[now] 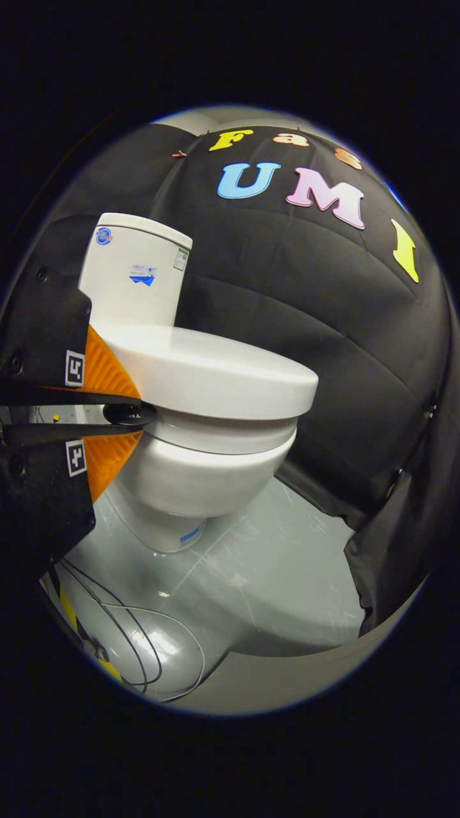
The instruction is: Open the toilet lid.
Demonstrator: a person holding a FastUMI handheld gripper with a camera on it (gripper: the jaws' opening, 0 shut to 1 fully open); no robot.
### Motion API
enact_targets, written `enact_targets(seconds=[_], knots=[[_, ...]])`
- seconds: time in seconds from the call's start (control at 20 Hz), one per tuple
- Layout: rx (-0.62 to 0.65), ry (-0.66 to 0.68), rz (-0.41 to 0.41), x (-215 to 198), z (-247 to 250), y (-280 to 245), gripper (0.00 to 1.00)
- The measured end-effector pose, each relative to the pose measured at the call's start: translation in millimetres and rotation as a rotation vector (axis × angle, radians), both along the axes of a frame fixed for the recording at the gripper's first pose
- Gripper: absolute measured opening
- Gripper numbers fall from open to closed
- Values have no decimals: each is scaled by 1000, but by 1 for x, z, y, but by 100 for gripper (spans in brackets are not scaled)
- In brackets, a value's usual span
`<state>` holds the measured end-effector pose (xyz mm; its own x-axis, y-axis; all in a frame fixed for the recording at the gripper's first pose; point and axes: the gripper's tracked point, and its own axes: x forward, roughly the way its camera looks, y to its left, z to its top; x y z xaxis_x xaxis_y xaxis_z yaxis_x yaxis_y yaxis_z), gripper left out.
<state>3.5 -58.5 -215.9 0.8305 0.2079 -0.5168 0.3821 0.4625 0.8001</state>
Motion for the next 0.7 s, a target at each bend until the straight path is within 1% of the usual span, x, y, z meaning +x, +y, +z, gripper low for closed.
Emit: enact_targets(seconds=[0.15, 0.3, 0.35, 0.4, 0.7], knots=[[9, -22, 12, 0, 4, -1, 14], [38, -15, 17, 2, 2, 0, 14], [42, -27, -4, 0, 7, -5, 14], [51, -19, -5, 0, 8, -2, 5], [44, -20, -5, 4, 8, -2, 5]])
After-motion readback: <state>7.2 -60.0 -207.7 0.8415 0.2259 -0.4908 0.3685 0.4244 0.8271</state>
